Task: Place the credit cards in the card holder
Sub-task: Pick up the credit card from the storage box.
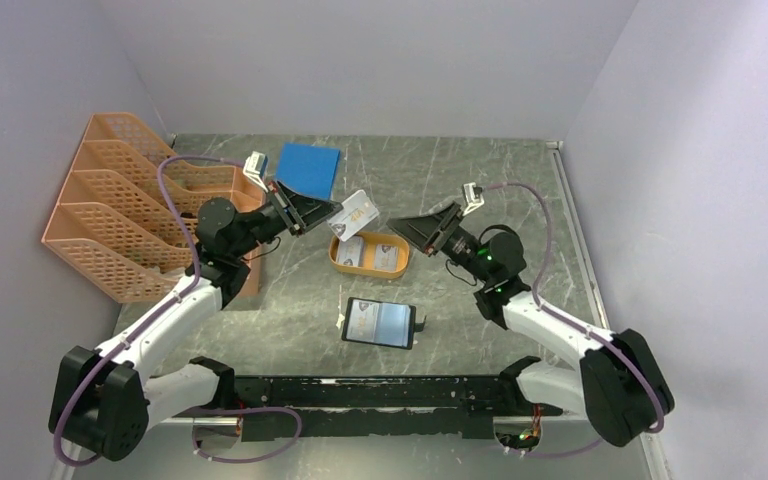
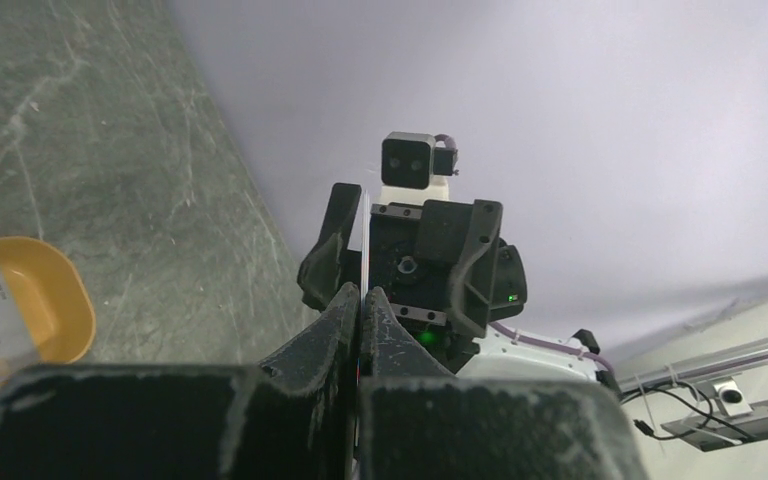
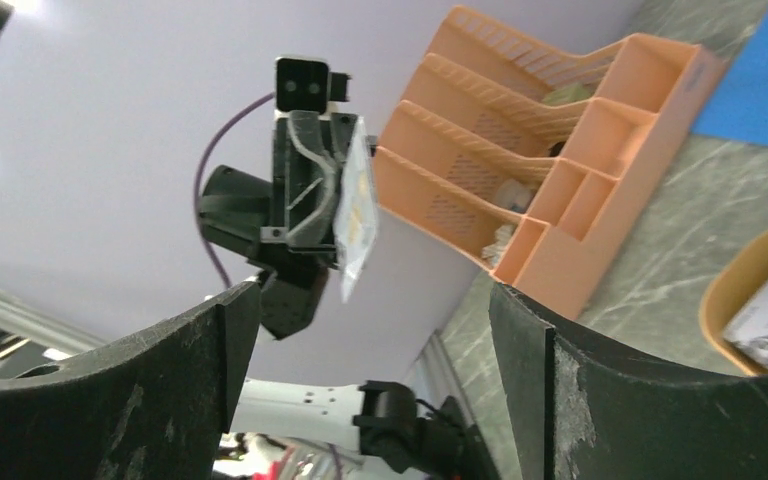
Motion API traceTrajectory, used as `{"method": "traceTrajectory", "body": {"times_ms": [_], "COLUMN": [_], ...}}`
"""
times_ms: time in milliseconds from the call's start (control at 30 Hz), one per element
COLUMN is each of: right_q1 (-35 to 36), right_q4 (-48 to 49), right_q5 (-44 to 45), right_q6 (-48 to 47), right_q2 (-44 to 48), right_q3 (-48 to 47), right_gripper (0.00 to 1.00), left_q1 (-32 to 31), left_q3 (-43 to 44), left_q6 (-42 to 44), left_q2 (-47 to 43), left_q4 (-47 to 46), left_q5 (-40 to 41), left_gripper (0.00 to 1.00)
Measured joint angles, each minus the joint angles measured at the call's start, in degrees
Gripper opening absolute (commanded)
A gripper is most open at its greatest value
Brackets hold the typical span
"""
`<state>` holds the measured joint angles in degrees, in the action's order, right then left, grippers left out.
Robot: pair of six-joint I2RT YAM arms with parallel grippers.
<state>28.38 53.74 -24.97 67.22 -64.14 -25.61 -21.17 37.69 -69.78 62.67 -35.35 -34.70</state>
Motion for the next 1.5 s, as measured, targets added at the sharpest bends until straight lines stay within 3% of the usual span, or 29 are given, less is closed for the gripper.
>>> {"method": "traceTrajectory", "body": {"times_ms": [133, 367, 533, 567, 667, 767, 967, 1167, 1500], "right_q1": [1.0, 3.8, 5.5, 6.3, 6.6, 6.7, 6.1, 2.3, -0.9], "right_q4": [1.0, -0.4, -0.9, -1.2, -0.6, 1.1, 4.3, 9.2, 19.8], "right_q5": [-1.9, -3.7, -4.0, -4.2, -4.3, -4.5, -6.2, -12.3, -24.0], "right_q6": [3.8, 6.1, 8.0, 8.9, 9.5, 10.1, 9.7, 9.2, 10.8], "right_q2": [-3.7, -10.3, -14.3, -15.3, -15.5, -15.7, -15.7, -15.3, -15.0], "right_q3": [-3.9, -11.5, -12.2, -12.3, -12.4, -12.4, -12.1, -9.9, -8.6], "right_gripper": [0.85, 0.71, 0.47, 0.31, 0.15, 0.05, 0.0, 0.0, 0.0], "left_q1": [-0.8, -2.3, -2.9, -3.5, -3.7, -3.9, -3.9, -2.8, -2.3], "left_q3": [-0.2, 0.0, 0.1, 0.2, 0.6, 1.7, 2.3, 4.8, 4.9], "left_q6": [1.5, 4.1, 5.4, 6.5, 7.5, 9.0, 9.6, 8.9, -1.6], "left_q2": [0.3, 0.3, 0.3, 0.2, 0.1, -0.4, -1.3, -0.5, 7.3], "left_q4": [0.0, 0.3, 0.8, 1.5, 2.6, 5.1, 6.7, 6.1, -11.3], "left_q5": [1.5, 3.1, 4.4, 5.1, 5.3, 5.8, 5.3, -0.1, -12.6], "left_gripper": [0.05, 0.05, 0.05, 0.05, 0.12, 0.23, 0.4, 0.47, 0.59]}}
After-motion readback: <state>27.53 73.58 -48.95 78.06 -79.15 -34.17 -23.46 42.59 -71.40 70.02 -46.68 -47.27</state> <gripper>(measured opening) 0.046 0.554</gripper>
